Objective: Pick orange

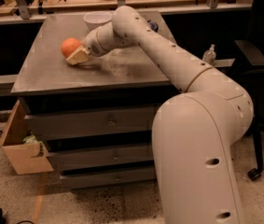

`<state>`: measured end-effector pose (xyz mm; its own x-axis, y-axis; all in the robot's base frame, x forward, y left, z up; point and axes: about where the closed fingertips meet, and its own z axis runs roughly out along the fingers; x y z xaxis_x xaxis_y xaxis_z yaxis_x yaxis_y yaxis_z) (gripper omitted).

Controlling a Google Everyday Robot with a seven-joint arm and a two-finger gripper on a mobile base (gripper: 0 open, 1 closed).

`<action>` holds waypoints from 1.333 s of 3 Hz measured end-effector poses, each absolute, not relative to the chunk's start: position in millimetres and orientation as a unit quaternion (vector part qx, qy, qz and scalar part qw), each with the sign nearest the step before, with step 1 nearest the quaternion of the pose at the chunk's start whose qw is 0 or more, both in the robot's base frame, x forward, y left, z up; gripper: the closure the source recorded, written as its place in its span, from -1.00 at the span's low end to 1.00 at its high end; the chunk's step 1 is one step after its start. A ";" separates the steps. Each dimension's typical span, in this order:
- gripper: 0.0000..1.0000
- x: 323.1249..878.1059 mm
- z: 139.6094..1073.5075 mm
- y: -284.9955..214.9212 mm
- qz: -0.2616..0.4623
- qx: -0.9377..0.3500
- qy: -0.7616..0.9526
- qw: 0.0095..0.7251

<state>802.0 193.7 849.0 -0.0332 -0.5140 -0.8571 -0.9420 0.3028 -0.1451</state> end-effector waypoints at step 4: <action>1.00 765.6 920.3 183.5 0.285 -0.503 0.594 0.560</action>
Offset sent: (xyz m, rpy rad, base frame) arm -0.0516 -0.0507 0.1056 0.4172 -0.2749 -0.0390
